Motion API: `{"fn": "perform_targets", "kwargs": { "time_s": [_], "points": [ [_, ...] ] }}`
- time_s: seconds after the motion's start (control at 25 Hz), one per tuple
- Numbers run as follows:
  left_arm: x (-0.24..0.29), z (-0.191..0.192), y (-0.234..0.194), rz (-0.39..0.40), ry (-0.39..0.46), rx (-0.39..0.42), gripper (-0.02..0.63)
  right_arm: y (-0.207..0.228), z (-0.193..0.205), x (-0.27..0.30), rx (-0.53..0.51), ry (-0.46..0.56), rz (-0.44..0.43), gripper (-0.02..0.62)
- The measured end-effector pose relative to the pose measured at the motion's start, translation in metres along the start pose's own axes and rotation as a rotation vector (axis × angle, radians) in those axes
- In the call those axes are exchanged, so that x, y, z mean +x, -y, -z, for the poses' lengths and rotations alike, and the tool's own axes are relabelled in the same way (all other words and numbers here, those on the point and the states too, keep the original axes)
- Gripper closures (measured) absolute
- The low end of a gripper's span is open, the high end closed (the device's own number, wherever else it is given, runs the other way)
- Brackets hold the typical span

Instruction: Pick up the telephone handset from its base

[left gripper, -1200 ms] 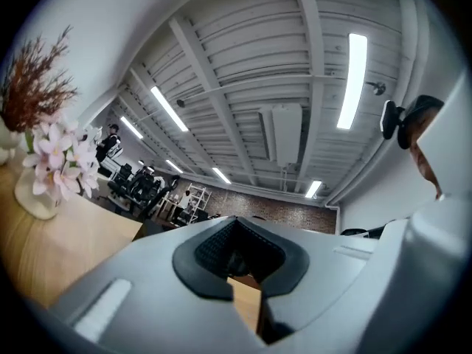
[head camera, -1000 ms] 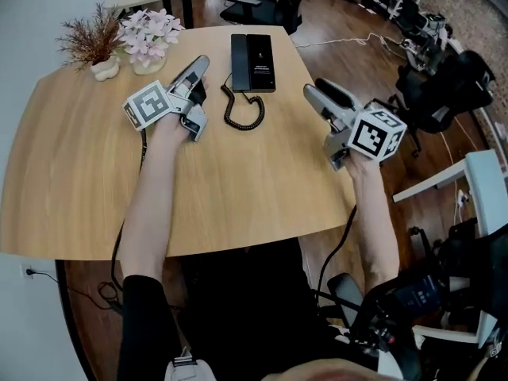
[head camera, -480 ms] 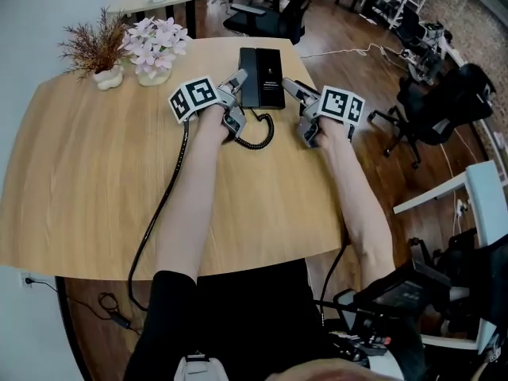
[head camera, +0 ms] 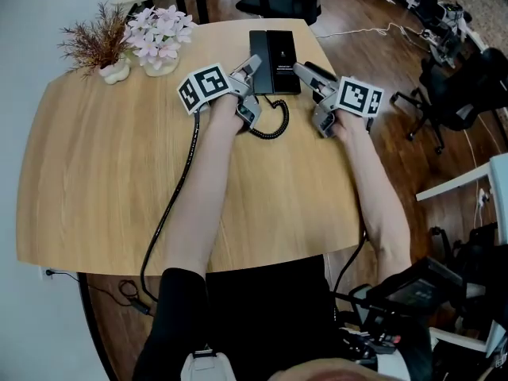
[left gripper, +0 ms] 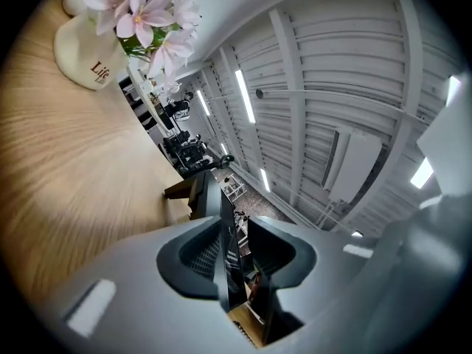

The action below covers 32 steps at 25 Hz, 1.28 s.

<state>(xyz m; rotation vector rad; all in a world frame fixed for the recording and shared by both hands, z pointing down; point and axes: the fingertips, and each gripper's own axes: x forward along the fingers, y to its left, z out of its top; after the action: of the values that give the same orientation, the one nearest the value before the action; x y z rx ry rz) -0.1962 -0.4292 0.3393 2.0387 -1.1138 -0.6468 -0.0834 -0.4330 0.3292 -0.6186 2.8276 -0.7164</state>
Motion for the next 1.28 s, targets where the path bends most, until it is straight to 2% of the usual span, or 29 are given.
{"fn": "perform_targets", "kwargs": {
  "time_s": [0.24,0.4,0.68,0.88,1.04,1.12,1.28],
  "points": [
    [0.001,0.001,-0.002,-0.007,0.018,-0.018,0.508,0.000,0.003,0.005,-0.041,-0.014,0.025,0.347],
    [0.003,0.002,-0.002,0.001,0.024,-0.036,0.508,-0.002,-0.001,0.001,-0.067,0.000,0.013,0.347],
    [0.002,0.004,0.003,-0.020,0.017,0.028,0.508,-0.005,-0.001,0.000,-0.063,0.015,0.010,0.347],
    [0.002,0.004,0.003,-0.014,0.024,0.007,0.506,-0.006,0.001,0.002,-0.084,0.006,0.019,0.347],
    [-0.001,0.001,-0.001,-0.006,0.042,-0.043,0.506,-0.005,0.001,-0.006,-0.084,0.005,0.041,0.347],
    [-0.005,-0.007,-0.003,-0.014,0.037,-0.006,0.509,-0.006,0.002,-0.009,-0.102,0.002,0.044,0.347],
    [-0.014,-0.032,0.014,0.002,0.007,0.134,0.514,-0.011,0.003,-0.010,-0.143,-0.006,0.021,0.347]
  ]
}}
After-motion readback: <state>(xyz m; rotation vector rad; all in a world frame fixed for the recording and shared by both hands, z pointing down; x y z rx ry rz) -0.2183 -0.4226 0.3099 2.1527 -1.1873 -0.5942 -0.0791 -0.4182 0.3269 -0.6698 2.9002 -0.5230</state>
